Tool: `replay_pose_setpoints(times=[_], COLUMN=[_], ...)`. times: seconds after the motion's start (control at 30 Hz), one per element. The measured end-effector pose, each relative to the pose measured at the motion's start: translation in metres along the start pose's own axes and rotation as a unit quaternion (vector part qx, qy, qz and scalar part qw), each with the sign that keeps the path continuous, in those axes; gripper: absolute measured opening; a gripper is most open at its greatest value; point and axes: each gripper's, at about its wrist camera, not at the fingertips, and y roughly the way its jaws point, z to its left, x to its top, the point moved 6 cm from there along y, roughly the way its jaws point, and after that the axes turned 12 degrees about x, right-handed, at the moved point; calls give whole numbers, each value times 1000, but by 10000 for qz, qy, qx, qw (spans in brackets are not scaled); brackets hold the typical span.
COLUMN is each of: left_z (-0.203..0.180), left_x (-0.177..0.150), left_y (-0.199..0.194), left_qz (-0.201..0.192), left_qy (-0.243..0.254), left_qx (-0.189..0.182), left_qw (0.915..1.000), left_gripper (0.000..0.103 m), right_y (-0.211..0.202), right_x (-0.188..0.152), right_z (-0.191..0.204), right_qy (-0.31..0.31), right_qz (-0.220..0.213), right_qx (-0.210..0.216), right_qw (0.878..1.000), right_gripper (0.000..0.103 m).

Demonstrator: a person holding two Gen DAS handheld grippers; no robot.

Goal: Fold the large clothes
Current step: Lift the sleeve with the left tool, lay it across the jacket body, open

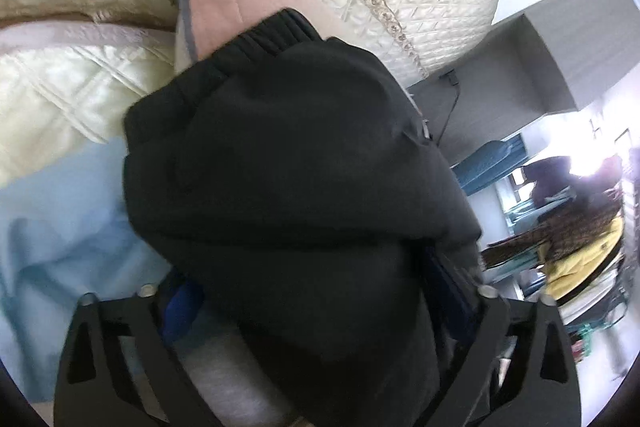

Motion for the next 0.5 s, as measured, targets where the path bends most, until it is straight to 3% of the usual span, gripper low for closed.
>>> replay_pose_setpoints(times=[0.13, 0.27, 0.37, 0.5], left_z=[-17, -27, -41, -52], left_x=[-2, 4, 13, 17], left_y=[-14, -40, -75, -125], left_qz=[-243, -446, -782, -1124], left_qy=[439, 676, 897, 1132], left_qx=[189, 429, 493, 716], left_qw=[9986, 9958, 9917, 9846], left_gripper=[47, 20, 11, 8], right_y=[2, -3, -11, -24], right_x=[0, 0, 1, 1], right_z=[-1, -2, 1, 6], right_qy=[18, 24, -41, -268], right_qz=[46, 47, -7, -8], right_qx=[-36, -1, 40, 115], right_qw=[10000, 10000, 10000, 9996], right_gripper=[103, 103, 103, 103])
